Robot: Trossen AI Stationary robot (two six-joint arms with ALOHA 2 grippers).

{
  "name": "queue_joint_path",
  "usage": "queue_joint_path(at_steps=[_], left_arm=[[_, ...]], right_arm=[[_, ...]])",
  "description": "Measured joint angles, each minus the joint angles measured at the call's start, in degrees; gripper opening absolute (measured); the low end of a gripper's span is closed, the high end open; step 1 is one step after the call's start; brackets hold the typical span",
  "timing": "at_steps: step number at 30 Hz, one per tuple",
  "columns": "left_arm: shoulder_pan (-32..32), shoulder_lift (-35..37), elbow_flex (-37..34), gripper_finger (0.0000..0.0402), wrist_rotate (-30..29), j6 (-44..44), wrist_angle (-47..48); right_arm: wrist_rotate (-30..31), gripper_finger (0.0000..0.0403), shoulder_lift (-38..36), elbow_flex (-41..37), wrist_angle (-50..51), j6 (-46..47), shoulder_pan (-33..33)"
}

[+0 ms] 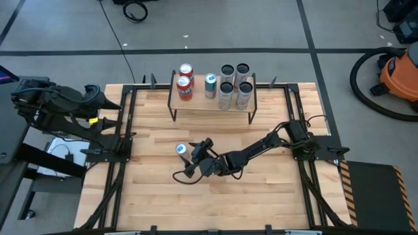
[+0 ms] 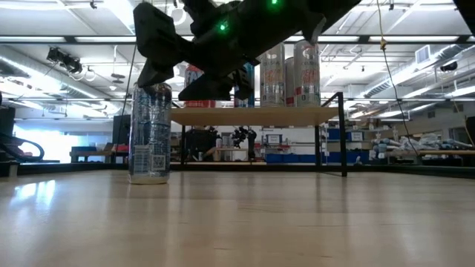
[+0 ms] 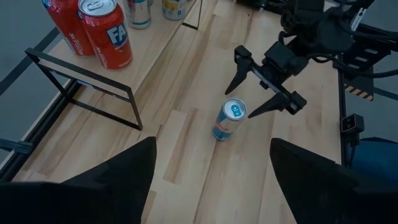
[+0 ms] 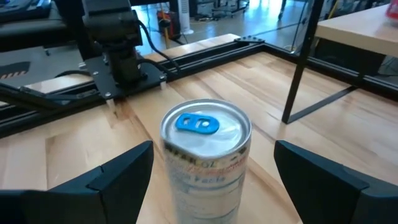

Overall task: Place canned beverage on shelf
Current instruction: Put the blue soda can on the shelf aligned with the other blue soda can

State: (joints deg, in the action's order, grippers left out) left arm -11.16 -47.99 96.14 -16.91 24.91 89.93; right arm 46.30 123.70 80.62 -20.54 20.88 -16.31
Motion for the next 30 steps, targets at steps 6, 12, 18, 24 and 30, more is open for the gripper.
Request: queue_joint_path(at_steps=[6, 12, 18, 24, 30], left_arm=[[0.00, 0.00, 0.00, 0.0315, 0.00, -0.04, -0.02], [0.00, 0.00, 0.00, 0.0315, 0.00, -0.09, -0.02], [0.00, 0.00, 0.00, 0.0315, 0.00, -0.20, -0.04], [-0.02, 0.00, 0.00, 0.0315, 0.00, -1.55, -0.04], [0.00, 0.00, 0.00, 0.0315, 0.02, -1.55, -0.04]], right_arm=[[-3.03, 0.0343, 0.00, 0.00, -0.32, 0.59, 1.53], [-4.42, 0.0335, -0.03, 0.00, 0.15, 0.61, 2.20], [-4.15, 0.0292, -0.06, -0.01, 3.29, 0.59, 1.79], [0.63, 0.0251, -0.09, -0.02, 4.92, 1.44, 0.34], [7.33, 0.0232, -0.13, -0.04, 5.15, 1.44, -0.78]])
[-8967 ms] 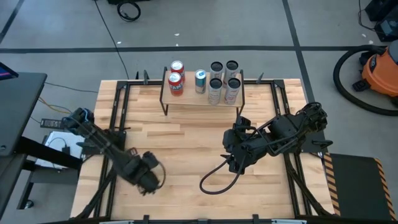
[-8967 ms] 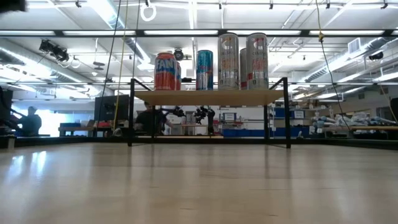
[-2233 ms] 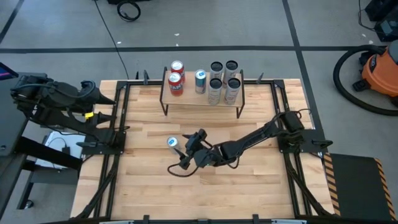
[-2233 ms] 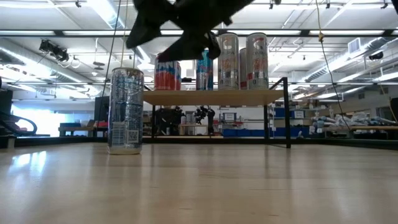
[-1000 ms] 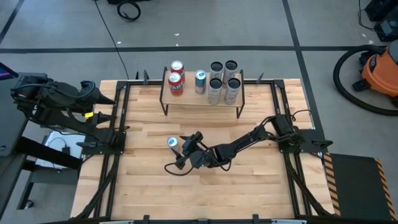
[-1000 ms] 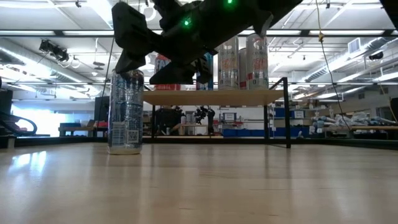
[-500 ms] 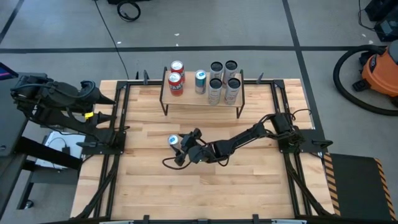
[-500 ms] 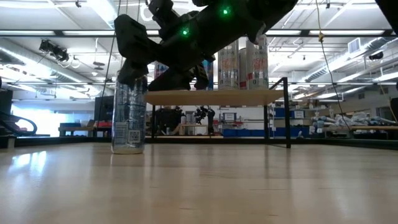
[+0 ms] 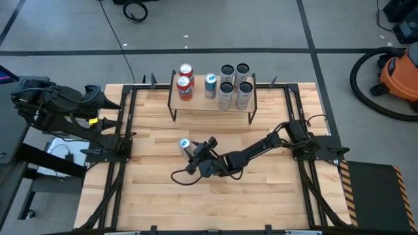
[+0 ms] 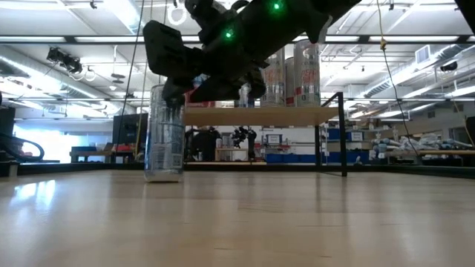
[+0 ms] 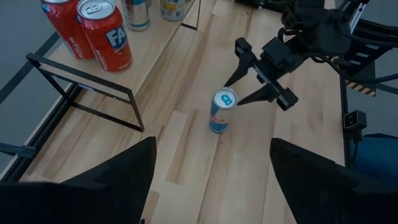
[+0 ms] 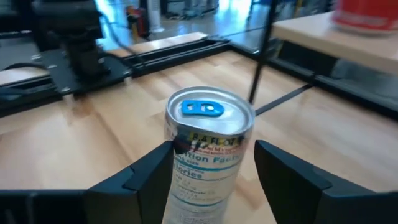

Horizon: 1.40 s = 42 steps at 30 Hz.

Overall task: Place canned beverage on shelf
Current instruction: Put the blue soda can on the shelf aligned with the other blue soda can

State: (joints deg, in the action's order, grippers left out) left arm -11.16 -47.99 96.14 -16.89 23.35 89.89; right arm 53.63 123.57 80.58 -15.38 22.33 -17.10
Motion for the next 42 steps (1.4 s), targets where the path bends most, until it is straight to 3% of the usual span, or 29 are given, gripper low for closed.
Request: queue_joint_path(at_steps=[6, 14, 26, 32, 42], left_arm=[[0.00, 0.00, 0.00, 0.0315, 0.01, 0.00, 0.00], [0.00, 0.00, 0.00, 0.0315, 0.00, 0.00, -0.04], [-0.02, 0.00, 0.00, 0.0315, 0.00, 0.02, -0.04], [-0.02, 0.01, 0.00, 0.0315, -2.83, 1.49, -0.38], [0.00, 0.00, 0.00, 0.0315, -3.69, 2.98, -0.46]], right_arm=[[6.76, 0.0230, -0.48, 0.00, 3.21, 1.80, -0.97], [7.82, 0.0230, -4.48, 0.00, 16.87, 13.38, -1.37], [0.92, 0.0230, -5.36, 0.00, 12.21, 11.80, -4.77], [-8.98, 0.0230, -4.65, 0.00, 8.98, 10.56, -2.96], [-11.87, 0.0230, -4.66, 0.00, 5.69, 8.99, -0.89]])
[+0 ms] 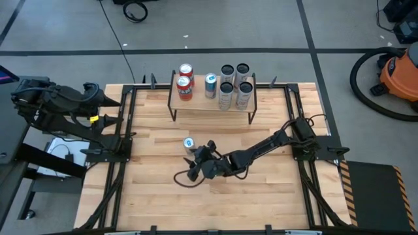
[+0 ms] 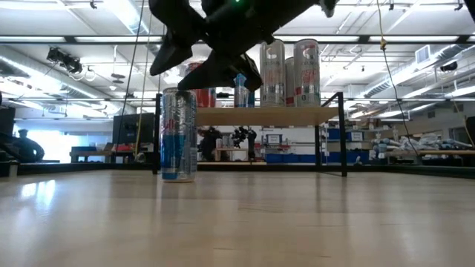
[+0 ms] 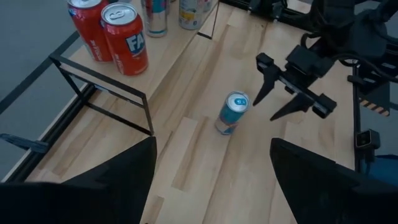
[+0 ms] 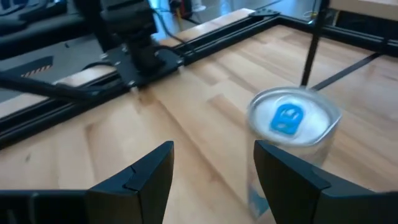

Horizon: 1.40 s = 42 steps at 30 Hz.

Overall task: Place canned beverage on shelf
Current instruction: Put the blue soda can on the shelf aligned with the other blue soda can

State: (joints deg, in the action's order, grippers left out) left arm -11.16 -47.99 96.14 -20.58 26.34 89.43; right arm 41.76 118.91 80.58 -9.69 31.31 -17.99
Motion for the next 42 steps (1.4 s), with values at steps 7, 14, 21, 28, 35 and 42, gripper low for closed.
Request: queue_joint_path(at_steps=[7, 14, 21, 28, 35, 42], left_arm=[[0.00, 0.00, 0.00, 0.0315, 0.00, -0.02, 0.00], [-0.02, 0.01, 0.00, 0.0315, 0.00, -0.07, 0.02], [0.00, 0.00, 0.00, 0.0315, 0.00, -0.05, 0.02], [0.00, -0.53, 0.02, 0.0315, -0.02, 0.01, 0.04], [-0.01, -1.94, -4.10, 0.0315, -0.02, -0.14, -0.20], [0.00, -1.88, -15.04, 0.0315, 0.24, -0.05, -1.57]], right_arm=[[0.11, 0.0230, 0.00, 0.00, 2.25, 2.82, 1.25], [1.61, 0.0230, 0.00, 0.00, 4.43, 4.99, 1.23], [3.71, 0.0230, 0.00, 0.00, 10.22, 9.41, 1.28], [6.90, 0.0230, 0.00, 0.00, 12.15, 8.31, 1.37], [9.65, 0.0230, 0.00, 0.00, 14.75, 9.49, 1.37], [9.91, 0.0230, -0.02, 0.00, 16.31, 11.17, 1.60]])
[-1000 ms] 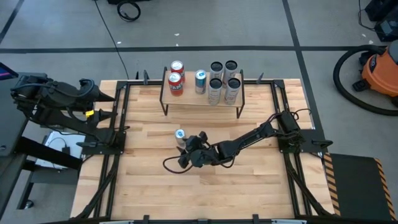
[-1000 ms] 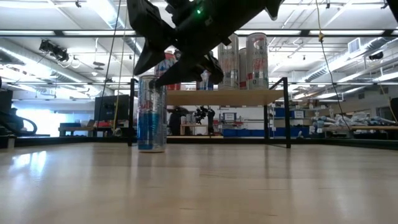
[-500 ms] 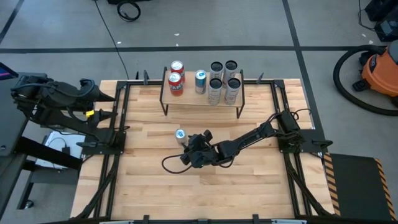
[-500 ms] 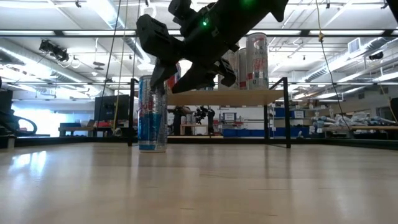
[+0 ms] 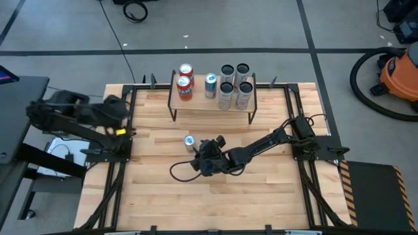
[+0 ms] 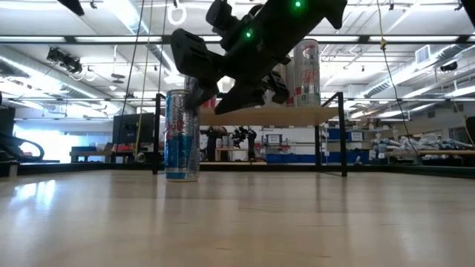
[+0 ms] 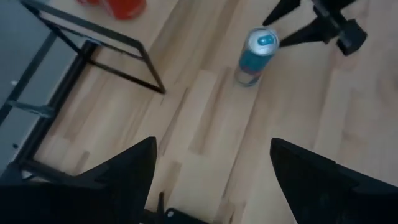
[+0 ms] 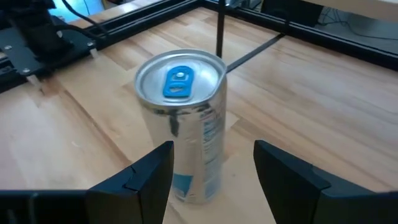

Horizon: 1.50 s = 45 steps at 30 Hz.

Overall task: Place canned beverage on shelf
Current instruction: Put the blue soda can on the shelf aligned with the other blue soda can

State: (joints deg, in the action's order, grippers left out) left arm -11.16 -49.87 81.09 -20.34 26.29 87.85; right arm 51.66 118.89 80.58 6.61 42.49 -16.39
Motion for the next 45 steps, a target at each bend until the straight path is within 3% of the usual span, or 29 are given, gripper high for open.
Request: queue_joint_path(at_steps=[7, 15, 22, 36, 41, 45], left_arm=[[-0.02, -0.25, -9.12, 0.0315, 5.96, -2.59, -12.51], [0.00, -2.52, -16.35, 0.0315, 6.12, -9.11, -20.91], [0.00, -6.17, -22.59, 0.0315, 6.13, -14.88, -35.20], [0.16, -20.06, -23.42, 0.0315, 6.20, -20.09, -49.11], [2.34, -23.50, -23.42, 0.0315, 10.88, -22.33, -50.30], [5.14, -25.44, -23.40, 0.0315, 11.22, -22.57, -51.98]], right_arm=[[0.82, 0.0230, -1.10, 0.00, 5.20, 2.15, 0.21], [0.79, 0.0230, -8.06, 0.00, 14.38, 3.57, -1.70], [0.80, 0.0230, -13.50, 0.02, 18.77, 1.88, -3.00], [-0.40, 0.0230, -15.06, 0.00, 22.18, 0.38, -2.96], [0.11, 0.0231, -15.06, 0.00, 22.17, -2.53, -4.05], [-1.05, 0.0231, -15.06, 0.00, 22.31, -3.51, -4.88]])
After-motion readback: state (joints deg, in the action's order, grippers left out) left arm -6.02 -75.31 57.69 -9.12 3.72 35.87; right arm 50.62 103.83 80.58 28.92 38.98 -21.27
